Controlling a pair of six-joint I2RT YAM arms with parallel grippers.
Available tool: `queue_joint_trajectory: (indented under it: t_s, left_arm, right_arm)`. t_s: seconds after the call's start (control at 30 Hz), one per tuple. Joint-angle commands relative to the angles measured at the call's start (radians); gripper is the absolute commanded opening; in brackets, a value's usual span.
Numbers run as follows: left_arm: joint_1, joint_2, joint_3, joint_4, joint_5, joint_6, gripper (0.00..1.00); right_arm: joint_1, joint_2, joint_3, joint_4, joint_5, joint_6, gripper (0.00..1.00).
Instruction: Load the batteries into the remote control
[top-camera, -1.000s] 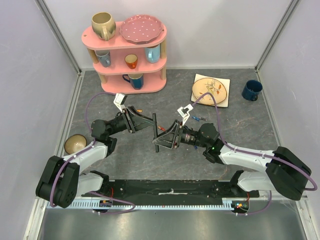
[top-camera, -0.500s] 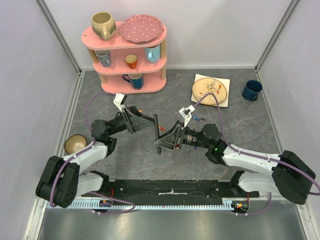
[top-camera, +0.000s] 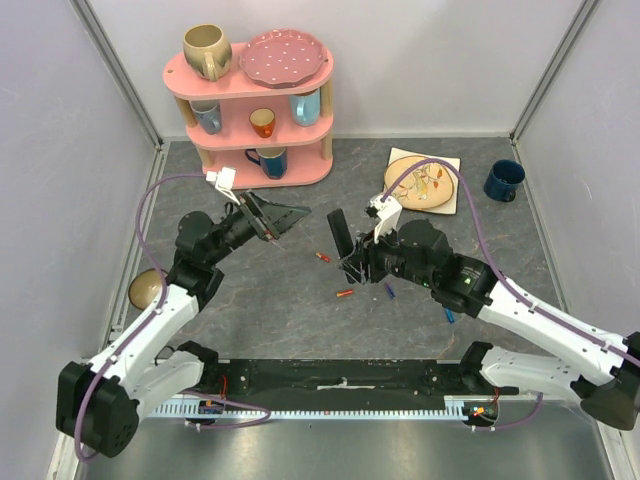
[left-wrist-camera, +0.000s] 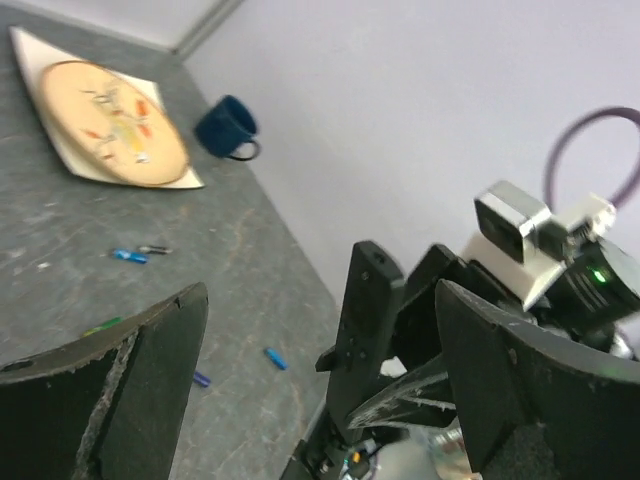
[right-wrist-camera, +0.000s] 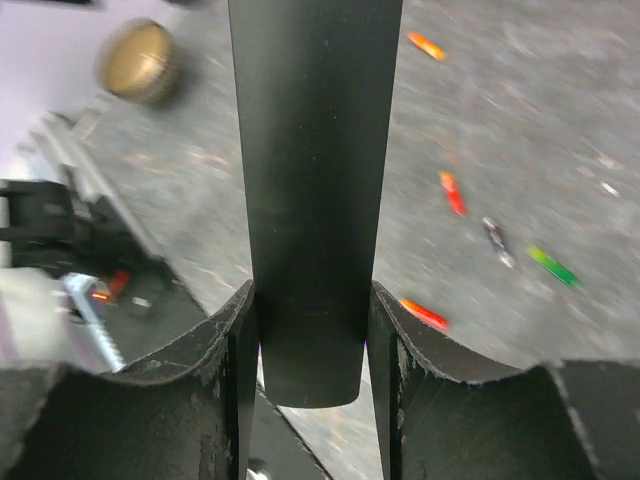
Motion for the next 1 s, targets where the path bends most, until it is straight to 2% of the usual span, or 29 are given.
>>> queue_joint_trajectory:
  t_s: [0.0, 0.03, 0.17, 0.43, 0.53, 0.63, 0.83, 0.97]
  left_arm:
    - [-0.102, -0.037, 0.08, -0.432, -0.312, 0.227, 0.99]
    - [-0.164, -0.041, 0.08, -0.446, -0.41, 0.235, 0.99]
    - [-0.272, -0.045, 0.06, -0.46, -0.568, 0.198, 0.99]
    - [-0.36, 0.023, 0.0, -0.352, -0.601, 0.057, 0.99]
    - [-0.386, 0.054, -0.026, -0.251, -0.581, 0.026, 0.99]
    - [-0.404, 0.083, -0.022, -0.191, -0.533, 0.022, 0.99]
    - [-0.45, 0.109, -0.011, -0.151, -0.552, 0.032, 0.99]
    - [-0.481, 0.156, 0.008, -0.152, -0.575, 0.028, 0.93]
  right_arm:
    - [0.03, 0.045, 0.066, -0.35, 0.297, -0.153, 0.42]
    - [0.034, 0.057, 0.074, -0.369, 0.319, -0.156, 0.42]
    - [0.062, 0.076, 0.089, -0.384, 0.384, -0.144, 0.43]
    - [0.091, 0.097, 0.091, -0.372, 0.373, -0.081, 0.44]
    - [0.104, 0.108, 0.091, -0.352, 0.348, -0.066, 0.44]
    - [0.116, 0.117, 0.092, -0.337, 0.328, -0.049, 0.45]
    - [0.119, 0.14, 0.095, -0.309, 0.305, -0.031, 0.45]
    - [0.122, 0.146, 0.095, -0.295, 0.304, -0.014, 0.45]
